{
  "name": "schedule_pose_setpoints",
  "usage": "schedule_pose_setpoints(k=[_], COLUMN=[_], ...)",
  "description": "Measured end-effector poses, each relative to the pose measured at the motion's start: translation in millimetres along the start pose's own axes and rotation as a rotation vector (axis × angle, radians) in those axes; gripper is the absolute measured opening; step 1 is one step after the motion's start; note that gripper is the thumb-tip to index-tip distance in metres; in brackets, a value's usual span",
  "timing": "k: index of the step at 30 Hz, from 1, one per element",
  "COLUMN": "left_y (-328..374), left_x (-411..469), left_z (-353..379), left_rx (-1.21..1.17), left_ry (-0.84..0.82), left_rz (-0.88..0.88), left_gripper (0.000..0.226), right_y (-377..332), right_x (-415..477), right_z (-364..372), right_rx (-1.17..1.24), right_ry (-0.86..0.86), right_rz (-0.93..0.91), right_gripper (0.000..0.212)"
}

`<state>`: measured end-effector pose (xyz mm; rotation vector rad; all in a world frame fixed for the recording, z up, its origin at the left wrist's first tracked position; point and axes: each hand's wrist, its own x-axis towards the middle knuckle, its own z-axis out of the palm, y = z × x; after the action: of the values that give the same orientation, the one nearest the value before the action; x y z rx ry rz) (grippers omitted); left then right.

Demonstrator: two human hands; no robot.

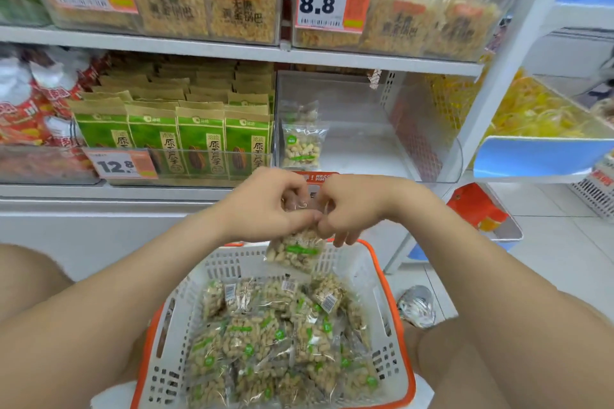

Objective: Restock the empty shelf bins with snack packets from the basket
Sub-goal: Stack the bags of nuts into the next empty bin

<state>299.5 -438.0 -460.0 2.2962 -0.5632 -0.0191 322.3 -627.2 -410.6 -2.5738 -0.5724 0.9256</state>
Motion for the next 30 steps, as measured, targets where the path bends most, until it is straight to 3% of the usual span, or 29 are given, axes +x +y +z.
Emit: schedule_pose_setpoints(k=[5,7,9,13,16,20,23,30], left_y=[12.3,13.7,10.9,8.3,6.3,-0.3,-5.0,-21.0], left_x=[18.9,27.4,35.1,49.4,58.9,62.0,62.8,63.7], left_z=[-15.6,-17.2,-17.7,-16.2,-12.6,-6.3,-1.0,0.5], left_rx=[-0.143,-0.221,-0.265,-0.227,-0.029,0.234,0.467,0.494], left_ry=[0.35,0.481,0.557,0.667,0.726,0.708,0.627,0.587], left_rz=[-0.085,-0.143,-0.186,-0.221,-0.215,-0.069,-0.112,-0.194], left_gripper=[0.026,0.032,0.035,0.03,0.032,0.025,0.026,0.021], right_y=[8.4,11.1,13.3,10.7,8.8,15.4,23.4,33.6], right_x=[1.2,9.6,19.0,34.3,48.8,74.7,94.3,121.8], right_z=[-21.0,-26.9,-32.4,-36.3,-37.7,-41.2,-36.3,-33.1], right_rx=[0.611,0.849,0.935,0.952,1.016,0.939,0.692,0.498], right_ry=[0.288,0.381,0.455,0.627,0.8,1.061,0.992,0.803], right_rz=[-0.083,-0.075,-0.055,-0.083,-0.105,-0.03,0.013,0.163], right_gripper=[0.006,0.021,0.035,0.024,0.011,0.009,0.015,0.033])
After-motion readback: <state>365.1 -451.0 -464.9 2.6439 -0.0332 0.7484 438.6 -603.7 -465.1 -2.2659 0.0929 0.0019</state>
